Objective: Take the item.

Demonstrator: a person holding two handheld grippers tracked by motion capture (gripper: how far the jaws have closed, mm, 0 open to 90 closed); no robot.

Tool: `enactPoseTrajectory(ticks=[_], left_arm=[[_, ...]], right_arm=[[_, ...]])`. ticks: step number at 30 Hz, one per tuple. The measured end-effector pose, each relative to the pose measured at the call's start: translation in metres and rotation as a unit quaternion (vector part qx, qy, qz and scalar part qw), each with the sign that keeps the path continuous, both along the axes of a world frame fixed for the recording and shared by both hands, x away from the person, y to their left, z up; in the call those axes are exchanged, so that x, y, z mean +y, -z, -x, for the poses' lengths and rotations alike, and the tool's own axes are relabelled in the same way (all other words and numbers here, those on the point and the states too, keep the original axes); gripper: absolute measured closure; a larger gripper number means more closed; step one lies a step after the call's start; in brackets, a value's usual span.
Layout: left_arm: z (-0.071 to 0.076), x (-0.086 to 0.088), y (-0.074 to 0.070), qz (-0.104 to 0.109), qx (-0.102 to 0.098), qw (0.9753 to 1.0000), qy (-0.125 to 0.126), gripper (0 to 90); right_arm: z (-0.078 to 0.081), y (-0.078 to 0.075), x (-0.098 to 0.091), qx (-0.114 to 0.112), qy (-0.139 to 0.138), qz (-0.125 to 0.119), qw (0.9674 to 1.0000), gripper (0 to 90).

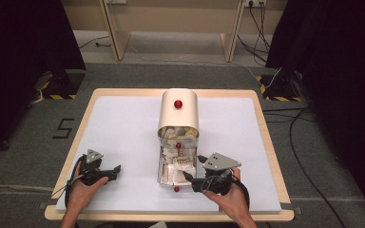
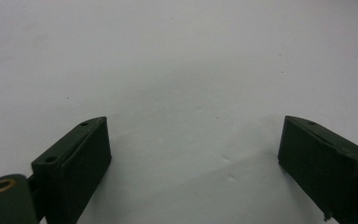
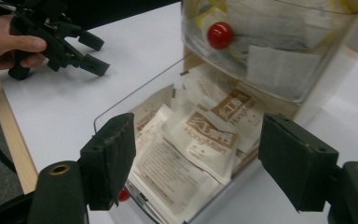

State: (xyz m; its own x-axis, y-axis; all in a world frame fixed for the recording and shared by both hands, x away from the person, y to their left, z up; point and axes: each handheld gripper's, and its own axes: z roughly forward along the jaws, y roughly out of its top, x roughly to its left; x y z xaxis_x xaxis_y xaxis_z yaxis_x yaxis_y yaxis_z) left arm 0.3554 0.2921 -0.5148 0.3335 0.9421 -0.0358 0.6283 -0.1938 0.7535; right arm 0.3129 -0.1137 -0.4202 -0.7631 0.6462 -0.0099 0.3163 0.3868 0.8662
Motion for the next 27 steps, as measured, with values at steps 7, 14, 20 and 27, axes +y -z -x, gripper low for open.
enactPoseTrajectory(ticks=[7,14,20,27], left_arm=[[0.000,0.000,0.000,0.000,0.000,1.0000,0.000,8.5],[0.000,0.000,0.000,-0.002,0.001,1.0000,0.001,8.4],[0.000,0.000,0.000,-0.002,0.000,1.0000,0.001,8.5],[0.000,0.000,0.000,-0.001,0.001,1.0000,0.001,8.5]], right_arm=[[-0.004,0.010,0.025,0.001,-0.019,0.037,0.9991,32.5],[-0.013,0.021,0.036,0.007,-0.011,0.057,0.9983,37.5],[-0.022,0.025,0.044,0.011,-0.010,0.057,0.9983,43.6],[-0.028,0.030,0.053,-0.003,-0.007,0.100,0.9950,63.9]])
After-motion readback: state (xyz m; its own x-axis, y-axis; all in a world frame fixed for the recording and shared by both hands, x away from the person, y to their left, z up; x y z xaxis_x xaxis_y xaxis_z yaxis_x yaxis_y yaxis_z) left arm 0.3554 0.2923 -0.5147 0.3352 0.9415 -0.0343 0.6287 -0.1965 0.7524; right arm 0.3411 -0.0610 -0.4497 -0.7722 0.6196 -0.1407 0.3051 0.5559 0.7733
